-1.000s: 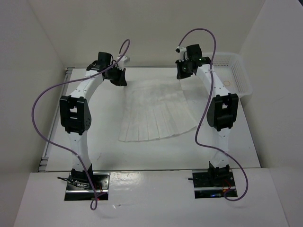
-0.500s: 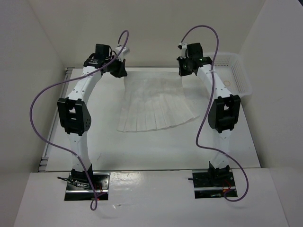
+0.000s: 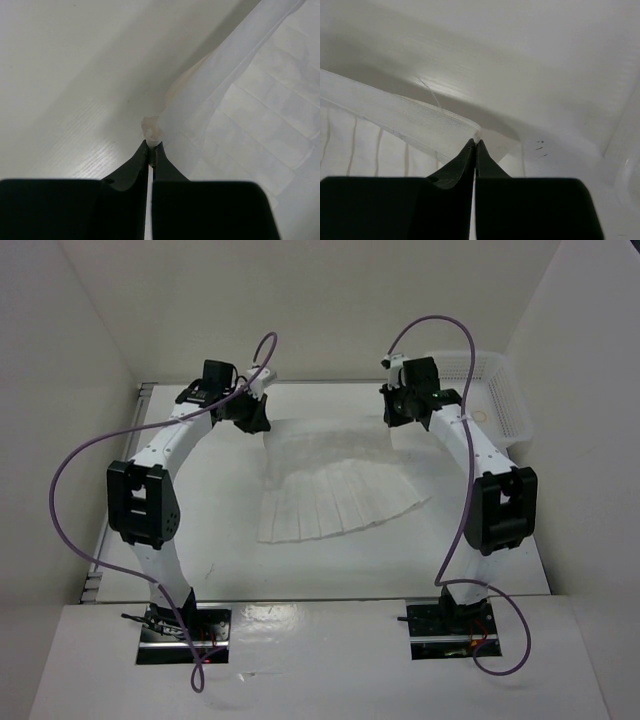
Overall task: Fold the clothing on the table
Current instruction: Fold the skirt
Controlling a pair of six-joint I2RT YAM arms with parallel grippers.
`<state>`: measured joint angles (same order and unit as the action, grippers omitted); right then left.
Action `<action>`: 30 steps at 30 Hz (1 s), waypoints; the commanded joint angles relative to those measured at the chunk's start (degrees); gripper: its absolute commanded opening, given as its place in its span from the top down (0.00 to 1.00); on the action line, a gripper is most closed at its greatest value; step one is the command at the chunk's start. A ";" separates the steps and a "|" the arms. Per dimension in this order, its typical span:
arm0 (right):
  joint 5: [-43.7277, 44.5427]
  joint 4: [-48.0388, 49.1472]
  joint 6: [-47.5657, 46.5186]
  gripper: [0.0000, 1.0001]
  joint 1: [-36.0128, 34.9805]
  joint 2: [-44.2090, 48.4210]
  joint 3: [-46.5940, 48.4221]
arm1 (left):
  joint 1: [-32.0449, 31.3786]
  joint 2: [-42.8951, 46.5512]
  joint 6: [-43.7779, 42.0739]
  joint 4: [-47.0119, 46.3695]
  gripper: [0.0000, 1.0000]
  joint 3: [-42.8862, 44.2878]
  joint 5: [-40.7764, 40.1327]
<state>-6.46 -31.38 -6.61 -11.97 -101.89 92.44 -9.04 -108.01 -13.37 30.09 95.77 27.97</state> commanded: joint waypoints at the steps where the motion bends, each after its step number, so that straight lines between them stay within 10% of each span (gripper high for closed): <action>1: 9.72 2.37 -4.55 1.00 2.65 3.80 -4.11 | 2.80 3.77 -3.51 1.64 1.00 -3.30 -7.66; 10: 9.10 2.90 -5.35 1.00 2.65 5.12 -5.00 | 3.32 6.40 -4.65 1.12 1.00 -7.35 -9.33; 30: 19.37 4.66 -1.03 1.00 1.07 -5.69 14.88 | 0.42 -7.75 1.32 0.50 1.00 19.90 -18.03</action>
<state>0.97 -28.91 -5.52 -12.75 -107.55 106.45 -10.44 -114.78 -11.53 27.03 113.97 18.04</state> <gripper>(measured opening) 0.004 0.021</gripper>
